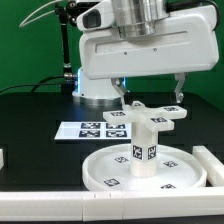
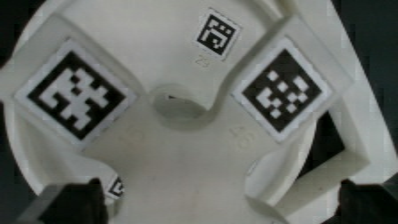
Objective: Assemble round table
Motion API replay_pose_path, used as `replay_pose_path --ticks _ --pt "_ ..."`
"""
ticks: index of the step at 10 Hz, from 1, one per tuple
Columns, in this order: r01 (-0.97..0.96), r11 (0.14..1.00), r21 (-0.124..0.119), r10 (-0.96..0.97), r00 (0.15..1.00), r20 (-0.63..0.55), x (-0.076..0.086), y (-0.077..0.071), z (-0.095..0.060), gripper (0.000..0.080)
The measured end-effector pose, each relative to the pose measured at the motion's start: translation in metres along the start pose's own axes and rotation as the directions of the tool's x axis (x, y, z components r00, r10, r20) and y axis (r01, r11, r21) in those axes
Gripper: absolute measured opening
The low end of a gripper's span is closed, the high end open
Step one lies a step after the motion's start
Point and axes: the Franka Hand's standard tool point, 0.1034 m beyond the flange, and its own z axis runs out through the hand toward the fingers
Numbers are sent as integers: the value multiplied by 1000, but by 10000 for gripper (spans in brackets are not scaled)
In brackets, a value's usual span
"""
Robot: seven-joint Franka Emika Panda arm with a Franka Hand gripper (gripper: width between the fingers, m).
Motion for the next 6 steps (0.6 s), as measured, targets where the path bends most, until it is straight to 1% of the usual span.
replay_pose_path --ticks 1,3,5,6 --pt "213 977 0 -213 976 39 -3 4 5 649" --pt "346 938 -4 -346 938 40 -1 6 5 649" --pt "476 879 -1 -476 879 41 -1 8 5 649" --pt "612 791 -20 -610 791 49 0 9 4 649"
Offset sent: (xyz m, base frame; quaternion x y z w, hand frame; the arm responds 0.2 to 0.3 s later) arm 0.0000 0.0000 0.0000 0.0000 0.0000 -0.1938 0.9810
